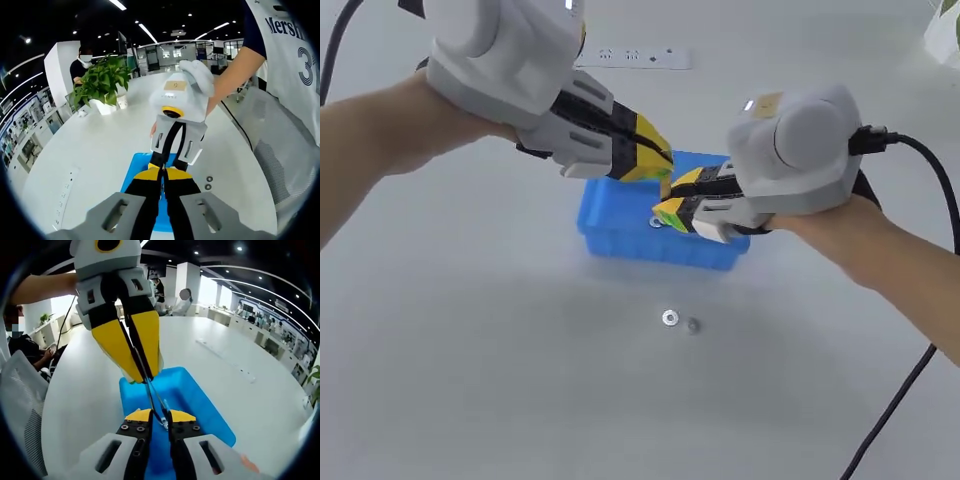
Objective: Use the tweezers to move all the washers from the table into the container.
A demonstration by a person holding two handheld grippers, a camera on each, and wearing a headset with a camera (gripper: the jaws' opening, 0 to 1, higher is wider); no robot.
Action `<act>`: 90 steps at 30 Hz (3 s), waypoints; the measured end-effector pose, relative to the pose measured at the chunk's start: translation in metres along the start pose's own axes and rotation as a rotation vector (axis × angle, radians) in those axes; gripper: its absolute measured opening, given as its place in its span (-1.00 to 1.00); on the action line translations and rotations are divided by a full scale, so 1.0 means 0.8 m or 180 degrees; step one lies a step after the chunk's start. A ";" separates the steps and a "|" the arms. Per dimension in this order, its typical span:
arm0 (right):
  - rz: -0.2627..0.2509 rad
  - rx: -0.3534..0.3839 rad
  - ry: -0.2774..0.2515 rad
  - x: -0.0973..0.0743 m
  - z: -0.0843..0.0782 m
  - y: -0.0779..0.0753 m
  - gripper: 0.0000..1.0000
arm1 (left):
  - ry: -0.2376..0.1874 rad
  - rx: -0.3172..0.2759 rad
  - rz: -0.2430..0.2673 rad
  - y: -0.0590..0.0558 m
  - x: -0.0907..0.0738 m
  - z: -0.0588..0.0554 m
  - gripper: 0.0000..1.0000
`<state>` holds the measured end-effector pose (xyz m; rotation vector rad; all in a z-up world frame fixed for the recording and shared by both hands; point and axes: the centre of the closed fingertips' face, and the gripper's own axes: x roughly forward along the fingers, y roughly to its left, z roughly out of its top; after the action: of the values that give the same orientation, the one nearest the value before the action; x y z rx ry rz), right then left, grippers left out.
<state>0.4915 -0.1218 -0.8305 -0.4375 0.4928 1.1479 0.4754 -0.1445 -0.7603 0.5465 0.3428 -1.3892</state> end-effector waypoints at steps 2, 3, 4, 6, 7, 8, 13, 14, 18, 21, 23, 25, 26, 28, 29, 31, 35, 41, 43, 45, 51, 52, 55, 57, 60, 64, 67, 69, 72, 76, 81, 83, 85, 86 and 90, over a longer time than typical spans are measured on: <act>-0.0010 -0.0032 -0.0029 -0.006 0.005 0.003 -0.74 | -0.0043 0.0009 -0.0043 -0.006 -0.004 0.006 -0.88; -0.0020 -0.0046 -0.0045 -0.009 0.006 0.004 -0.73 | -0.0056 0.0008 -0.0046 -0.007 -0.005 0.007 -0.88; -0.0026 -0.0053 -0.0049 -0.012 0.007 0.006 -0.73 | -0.0055 0.0020 -0.0046 -0.008 -0.006 0.008 -0.88; -0.0032 -0.0083 -0.0070 -0.017 0.010 0.009 -0.73 | -0.0061 0.0028 -0.0048 -0.011 -0.008 0.010 -0.88; -0.0040 -0.0090 -0.0071 -0.019 0.010 0.010 -0.73 | -0.0058 0.0036 -0.0050 -0.012 -0.010 0.013 -0.88; -0.0048 -0.0103 -0.0068 -0.021 0.011 0.012 -0.73 | -0.0050 0.0052 -0.0054 -0.015 -0.011 0.015 -0.88; -0.0070 -0.0149 -0.0075 -0.031 0.014 0.020 -0.73 | -0.0023 0.0128 -0.0075 -0.031 -0.013 0.025 -0.88; -0.0076 -0.0156 -0.0083 -0.033 0.016 0.022 -0.73 | -0.0022 0.0173 -0.0046 -0.032 -0.014 0.028 -0.88; -0.0116 -0.0148 -0.0143 -0.041 0.023 0.026 -0.73 | -0.0031 0.0239 -0.0032 -0.045 -0.021 0.042 -0.88; -0.0120 -0.0161 -0.0168 -0.045 0.027 0.032 -0.73 | -0.0034 0.0259 -0.0038 -0.052 -0.026 0.047 -0.88; -0.0117 -0.0195 -0.0166 -0.048 0.029 0.036 -0.73 | -0.0031 0.0270 -0.0055 -0.059 -0.029 0.049 -0.87; -0.0113 -0.0213 -0.0168 -0.049 0.029 0.041 -0.73 | -0.0021 0.0275 -0.0078 -0.067 -0.032 0.050 -0.87; -0.0110 -0.0222 -0.0170 -0.050 0.029 0.045 -0.73 | -0.0008 0.0279 -0.0086 -0.071 -0.033 0.050 -0.86; -0.0094 -0.0221 -0.0179 -0.050 0.029 0.052 -0.73 | -0.0005 0.0272 -0.0083 -0.077 -0.035 0.050 -0.86; -0.0089 -0.0223 -0.0177 -0.050 0.028 0.054 -0.73 | -0.0004 0.0267 -0.0089 -0.079 -0.035 0.050 -0.86; -0.0077 -0.0248 -0.0150 -0.051 0.025 0.060 -0.73 | 0.0004 0.0256 -0.0103 -0.086 -0.035 0.048 -0.86; -0.0067 -0.0237 -0.0159 -0.056 0.023 0.067 -0.73 | 0.0011 0.0274 -0.0123 -0.096 -0.035 0.052 -0.86; -0.0062 -0.0193 -0.0123 -0.061 0.013 0.078 -0.73 | -0.0037 0.0186 -0.0164 -0.109 -0.031 0.051 -0.86; -0.0049 -0.0186 -0.0097 -0.062 0.009 0.082 -0.73 | -0.0044 0.0161 -0.0193 -0.115 -0.029 0.050 -0.86; -0.0038 -0.0179 -0.0077 -0.062 0.004 0.086 -0.73 | -0.0042 0.0144 -0.0211 -0.118 -0.027 0.048 -0.86; 0.0016 -0.0123 -0.0048 -0.060 -0.005 0.099 -0.73 | -0.0046 0.0095 -0.0259 -0.128 -0.025 0.040 -0.86; 0.0023 -0.0118 -0.0044 -0.060 -0.006 0.100 -0.73 | -0.0049 0.0082 -0.0263 -0.130 -0.025 0.038 -0.86; 0.0056 -0.0090 -0.0035 -0.058 -0.009 0.106 -0.73 | -0.0053 0.0048 -0.0276 -0.132 -0.024 0.035 -0.86; 0.0073 -0.0074 -0.0032 -0.057 -0.011 0.109 -0.73 | -0.0056 0.0029 -0.0283 -0.133 -0.023 0.033 -0.86; 0.0089 -0.0042 -0.0033 -0.055 -0.015 0.112 -0.73 | -0.0064 0.0009 -0.0285 -0.134 -0.021 0.030 -0.86; 0.0108 0.0000 -0.0018 -0.054 -0.021 0.114 -0.73 | -0.0073 -0.0027 -0.0308 -0.137 -0.017 0.026 -0.86; 0.0132 0.0043 -0.0009 -0.054 -0.026 0.117 -0.73 | -0.0079 -0.0031 -0.0330 -0.138 -0.014 0.024 -0.87; 0.0134 0.0049 -0.0005 -0.054 -0.028 0.118 -0.73 | -0.0085 -0.0013 -0.0325 -0.138 -0.013 0.023 -0.88; 0.0144 0.0080 -0.0006 -0.053 -0.030 0.118 -0.73 | -0.0104 -0.0014 -0.0308 -0.135 -0.011 0.021 -0.88; 0.0156 0.0102 0.0002 -0.051 -0.033 0.119 -0.73 | -0.0098 -0.0018 -0.0313 -0.133 -0.010 0.018 -0.89; 0.0185 0.0128 0.0022 -0.048 -0.037 0.120 -0.73 | -0.0068 -0.0013 -0.0340 -0.133 -0.006 0.014 -0.89; 0.0189 0.0127 0.0025 -0.047 -0.038 0.121 -0.73 | -0.0056 -0.0015 -0.0353 -0.133 -0.005 0.013 -0.89; 0.0195 0.0144 0.0029 -0.045 -0.040 0.121 -0.73 | -0.0049 -0.0019 -0.0360 -0.133 -0.004 0.011 -0.89; 0.0195 0.0146 0.0027 -0.045 -0.040 0.120 -0.73 | -0.0048 -0.0020 -0.0362 -0.133 -0.003 0.011 -0.89; 0.0205 0.0197 0.0027 -0.042 -0.044 0.120 -0.73 | -0.0039 -0.0046 -0.0372 -0.132 0.000 0.007 -0.89</act>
<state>0.3859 -0.1337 -0.8473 -0.3752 0.5516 1.1899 0.3709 -0.1565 -0.7728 0.5125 0.3794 -1.5012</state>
